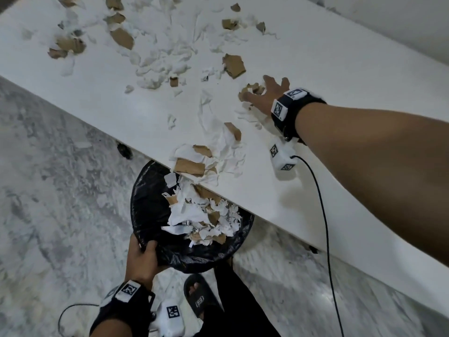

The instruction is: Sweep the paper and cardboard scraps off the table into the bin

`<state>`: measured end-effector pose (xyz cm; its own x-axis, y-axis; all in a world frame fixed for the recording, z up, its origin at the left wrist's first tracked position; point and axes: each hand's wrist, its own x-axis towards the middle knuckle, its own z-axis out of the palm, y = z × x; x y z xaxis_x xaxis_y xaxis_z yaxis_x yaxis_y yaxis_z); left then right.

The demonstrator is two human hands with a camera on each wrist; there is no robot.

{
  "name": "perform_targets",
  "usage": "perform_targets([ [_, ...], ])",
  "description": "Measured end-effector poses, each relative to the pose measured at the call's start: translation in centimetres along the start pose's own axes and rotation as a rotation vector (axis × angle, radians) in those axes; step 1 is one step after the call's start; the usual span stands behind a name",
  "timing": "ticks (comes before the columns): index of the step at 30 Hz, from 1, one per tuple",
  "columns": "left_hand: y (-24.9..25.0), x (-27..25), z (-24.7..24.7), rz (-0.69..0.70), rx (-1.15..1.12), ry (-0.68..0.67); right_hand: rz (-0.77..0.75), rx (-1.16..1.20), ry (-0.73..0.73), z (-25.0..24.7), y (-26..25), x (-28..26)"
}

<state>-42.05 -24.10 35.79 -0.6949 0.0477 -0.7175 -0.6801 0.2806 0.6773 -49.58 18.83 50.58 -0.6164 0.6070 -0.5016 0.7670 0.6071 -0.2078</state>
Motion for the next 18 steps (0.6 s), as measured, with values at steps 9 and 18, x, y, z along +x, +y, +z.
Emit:
perform_targets([
  [9,1.6,0.8,-0.4,0.02,-0.038,0.053,-0.095,-0.002,0.024,7.5,-3.6,-5.3],
  [18,2.2,0.4,-0.4,0.045,-0.038,0.041,-0.217,0.002,0.186,9.1,-4.2,-8.3],
])
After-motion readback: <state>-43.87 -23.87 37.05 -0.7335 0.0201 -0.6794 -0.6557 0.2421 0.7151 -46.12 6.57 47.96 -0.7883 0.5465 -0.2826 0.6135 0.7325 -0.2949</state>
